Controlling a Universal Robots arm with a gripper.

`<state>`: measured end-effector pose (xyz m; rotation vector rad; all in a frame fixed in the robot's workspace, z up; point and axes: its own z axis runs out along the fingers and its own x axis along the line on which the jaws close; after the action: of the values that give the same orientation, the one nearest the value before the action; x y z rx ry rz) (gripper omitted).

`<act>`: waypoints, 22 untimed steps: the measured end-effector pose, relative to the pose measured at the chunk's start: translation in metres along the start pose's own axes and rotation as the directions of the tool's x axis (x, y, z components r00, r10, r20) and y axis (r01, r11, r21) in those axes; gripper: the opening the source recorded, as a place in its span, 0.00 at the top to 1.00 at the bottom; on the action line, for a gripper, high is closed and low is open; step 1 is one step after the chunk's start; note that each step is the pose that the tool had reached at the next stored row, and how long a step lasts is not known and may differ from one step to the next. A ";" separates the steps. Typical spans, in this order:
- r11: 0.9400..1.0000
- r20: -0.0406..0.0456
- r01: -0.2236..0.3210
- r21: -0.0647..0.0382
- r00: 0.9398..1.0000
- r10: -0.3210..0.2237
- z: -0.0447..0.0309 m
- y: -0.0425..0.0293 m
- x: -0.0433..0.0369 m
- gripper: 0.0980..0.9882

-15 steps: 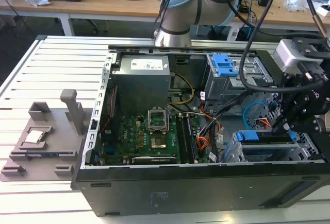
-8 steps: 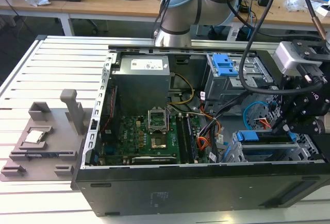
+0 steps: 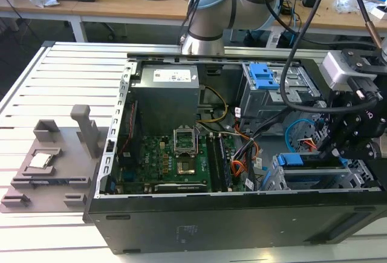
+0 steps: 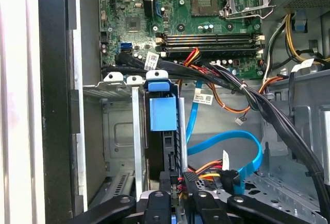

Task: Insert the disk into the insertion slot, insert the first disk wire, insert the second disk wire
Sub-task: 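Insert the first disk wire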

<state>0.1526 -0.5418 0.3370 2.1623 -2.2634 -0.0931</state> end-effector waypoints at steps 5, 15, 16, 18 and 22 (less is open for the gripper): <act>1.000 0.000 0.000 0.000 1.000 0.000 -0.0139 0.0007 -0.0005 0.84; 1.000 0.000 0.000 0.000 1.000 0.000 -0.0480 0.0025 -0.0039 0.85; 1.000 -0.001 0.000 0.000 1.000 0.000 -0.0485 0.0025 -0.0040 0.85; 1.000 -0.001 0.000 0.000 1.000 0.000 -0.0496 0.0026 -0.0044 0.99; 1.000 -0.001 0.000 0.000 1.000 0.000 -0.0501 0.0026 -0.0045 0.99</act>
<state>0.1526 -0.5390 0.3873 2.1620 -2.2630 -0.0923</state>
